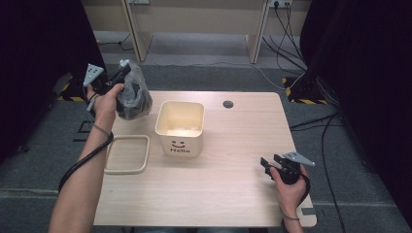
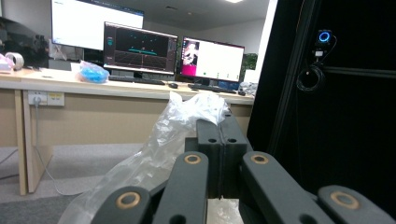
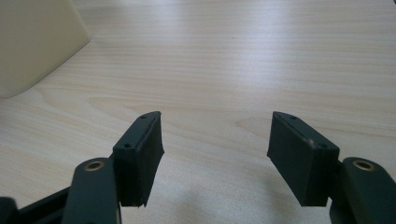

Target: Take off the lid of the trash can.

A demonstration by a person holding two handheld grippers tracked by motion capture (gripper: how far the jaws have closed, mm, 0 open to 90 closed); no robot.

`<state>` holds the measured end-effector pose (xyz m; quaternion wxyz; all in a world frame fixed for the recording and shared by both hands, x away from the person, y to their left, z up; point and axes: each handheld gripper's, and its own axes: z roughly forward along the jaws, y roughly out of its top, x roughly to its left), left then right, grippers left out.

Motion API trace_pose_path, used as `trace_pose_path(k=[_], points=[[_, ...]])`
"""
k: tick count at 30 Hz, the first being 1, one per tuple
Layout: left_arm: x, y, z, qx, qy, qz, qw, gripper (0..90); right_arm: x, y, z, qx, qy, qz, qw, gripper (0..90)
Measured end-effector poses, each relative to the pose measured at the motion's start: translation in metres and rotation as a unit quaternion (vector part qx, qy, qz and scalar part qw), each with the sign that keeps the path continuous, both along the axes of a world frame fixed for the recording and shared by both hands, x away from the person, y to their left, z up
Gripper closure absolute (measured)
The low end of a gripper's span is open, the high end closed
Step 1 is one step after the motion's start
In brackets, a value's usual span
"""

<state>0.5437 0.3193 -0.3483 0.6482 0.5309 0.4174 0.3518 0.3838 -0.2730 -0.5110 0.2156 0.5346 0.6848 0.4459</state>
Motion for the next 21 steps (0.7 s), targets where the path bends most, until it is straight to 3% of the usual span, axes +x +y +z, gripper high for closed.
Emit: trace_pose_path(k=[13,21], points=[[0.005,0.001,-0.009,0.01,0.016,0.002,0.9998,89.9,0.001,-0.001,0.0,0.002,0.001,0.001,1.0,35.5],[0.012,0.006,-0.032,0.009,0.046,0.007,0.9989,89.9,0.001,-0.001,0.0,0.007,0.002,0.001,1.0,35.6]])
